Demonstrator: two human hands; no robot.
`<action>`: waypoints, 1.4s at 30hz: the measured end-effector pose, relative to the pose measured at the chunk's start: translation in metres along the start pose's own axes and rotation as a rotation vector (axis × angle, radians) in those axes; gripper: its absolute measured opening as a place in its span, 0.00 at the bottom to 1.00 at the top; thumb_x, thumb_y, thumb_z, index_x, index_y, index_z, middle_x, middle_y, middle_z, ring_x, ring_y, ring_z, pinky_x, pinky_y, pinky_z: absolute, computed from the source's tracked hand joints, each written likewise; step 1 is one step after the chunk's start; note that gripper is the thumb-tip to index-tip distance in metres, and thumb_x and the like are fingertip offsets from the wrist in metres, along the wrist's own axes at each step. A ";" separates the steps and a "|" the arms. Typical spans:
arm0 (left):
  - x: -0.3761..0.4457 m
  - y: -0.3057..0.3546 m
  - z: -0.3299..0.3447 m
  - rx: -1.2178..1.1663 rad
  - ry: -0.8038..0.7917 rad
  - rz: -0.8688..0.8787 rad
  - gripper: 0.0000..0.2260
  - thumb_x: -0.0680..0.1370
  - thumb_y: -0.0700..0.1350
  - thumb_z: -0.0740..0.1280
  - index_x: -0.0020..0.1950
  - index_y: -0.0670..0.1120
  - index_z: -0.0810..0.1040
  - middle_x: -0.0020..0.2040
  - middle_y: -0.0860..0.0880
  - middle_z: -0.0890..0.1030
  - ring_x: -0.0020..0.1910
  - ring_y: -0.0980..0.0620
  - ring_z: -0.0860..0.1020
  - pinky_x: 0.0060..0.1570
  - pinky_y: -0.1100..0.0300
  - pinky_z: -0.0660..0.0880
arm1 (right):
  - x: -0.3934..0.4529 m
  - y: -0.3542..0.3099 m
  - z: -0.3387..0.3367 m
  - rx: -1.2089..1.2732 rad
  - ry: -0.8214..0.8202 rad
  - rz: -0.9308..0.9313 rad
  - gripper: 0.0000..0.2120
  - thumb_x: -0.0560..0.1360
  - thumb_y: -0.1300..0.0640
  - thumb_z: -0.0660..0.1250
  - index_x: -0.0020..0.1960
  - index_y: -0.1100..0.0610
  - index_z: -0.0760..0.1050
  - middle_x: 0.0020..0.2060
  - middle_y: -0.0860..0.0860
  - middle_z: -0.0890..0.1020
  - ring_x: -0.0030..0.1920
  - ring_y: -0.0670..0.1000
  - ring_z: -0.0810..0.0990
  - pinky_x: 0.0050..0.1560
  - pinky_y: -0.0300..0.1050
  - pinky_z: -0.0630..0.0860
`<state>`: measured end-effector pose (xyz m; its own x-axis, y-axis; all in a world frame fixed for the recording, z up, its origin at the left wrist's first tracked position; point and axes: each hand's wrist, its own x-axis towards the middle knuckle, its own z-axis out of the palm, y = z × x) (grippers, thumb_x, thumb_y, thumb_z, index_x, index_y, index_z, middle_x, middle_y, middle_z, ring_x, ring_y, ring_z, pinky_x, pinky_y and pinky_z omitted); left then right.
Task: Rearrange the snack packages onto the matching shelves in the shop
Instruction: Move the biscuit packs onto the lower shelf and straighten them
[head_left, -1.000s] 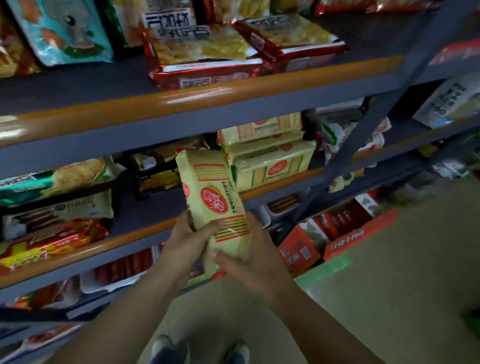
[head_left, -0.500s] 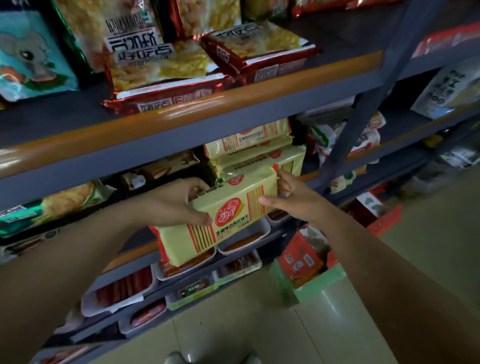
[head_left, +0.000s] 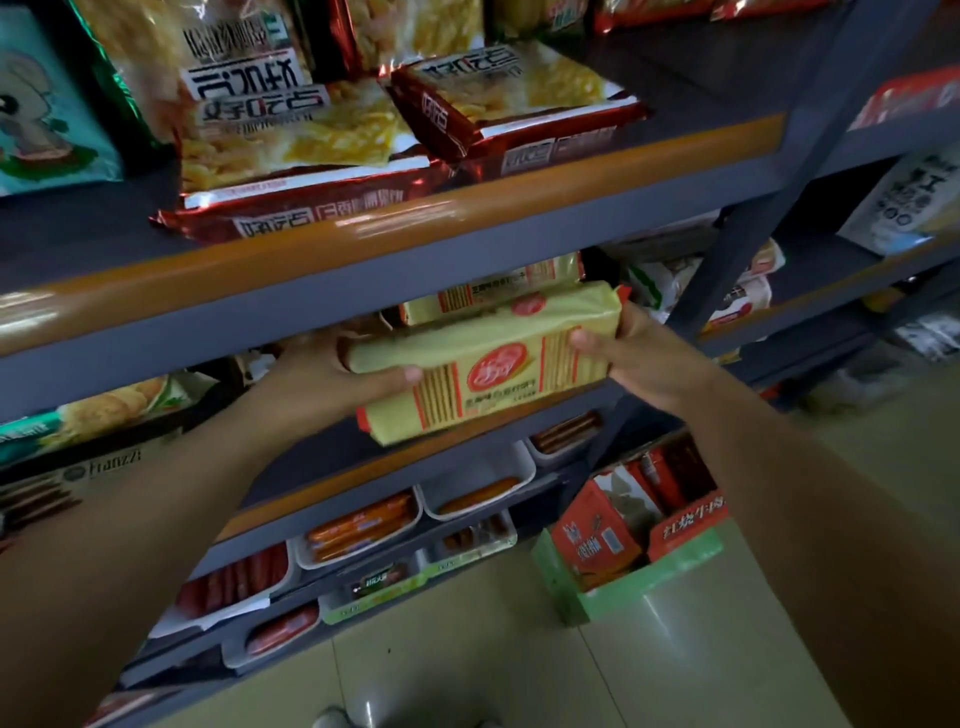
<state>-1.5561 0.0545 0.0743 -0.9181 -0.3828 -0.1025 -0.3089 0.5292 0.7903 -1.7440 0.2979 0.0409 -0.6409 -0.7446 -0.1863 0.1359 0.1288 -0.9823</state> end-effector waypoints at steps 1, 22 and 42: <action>-0.001 -0.004 0.002 -0.065 0.025 -0.029 0.27 0.65 0.59 0.74 0.60 0.57 0.68 0.54 0.62 0.74 0.51 0.64 0.73 0.52 0.70 0.69 | 0.004 -0.005 -0.007 0.008 0.012 -0.009 0.39 0.56 0.41 0.79 0.62 0.55 0.73 0.55 0.51 0.83 0.58 0.51 0.81 0.53 0.43 0.79; 0.055 -0.012 0.059 0.027 0.178 -0.196 0.25 0.75 0.56 0.67 0.68 0.47 0.67 0.63 0.46 0.76 0.58 0.43 0.77 0.54 0.47 0.77 | 0.066 0.000 -0.032 0.035 0.400 -0.080 0.17 0.76 0.63 0.66 0.65 0.56 0.72 0.58 0.50 0.80 0.61 0.51 0.78 0.64 0.49 0.72; 0.066 -0.009 0.076 -0.082 0.157 -0.269 0.22 0.80 0.46 0.62 0.72 0.45 0.61 0.69 0.46 0.72 0.66 0.44 0.71 0.62 0.54 0.68 | 0.086 0.023 -0.029 -0.577 0.541 0.072 0.31 0.72 0.59 0.67 0.72 0.48 0.62 0.63 0.51 0.77 0.64 0.59 0.74 0.64 0.60 0.71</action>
<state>-1.6326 0.0822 0.0142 -0.7549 -0.6160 -0.2252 -0.5085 0.3329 0.7941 -1.8180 0.2558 0.0022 -0.9437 -0.3190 -0.0877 -0.1270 0.5941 -0.7943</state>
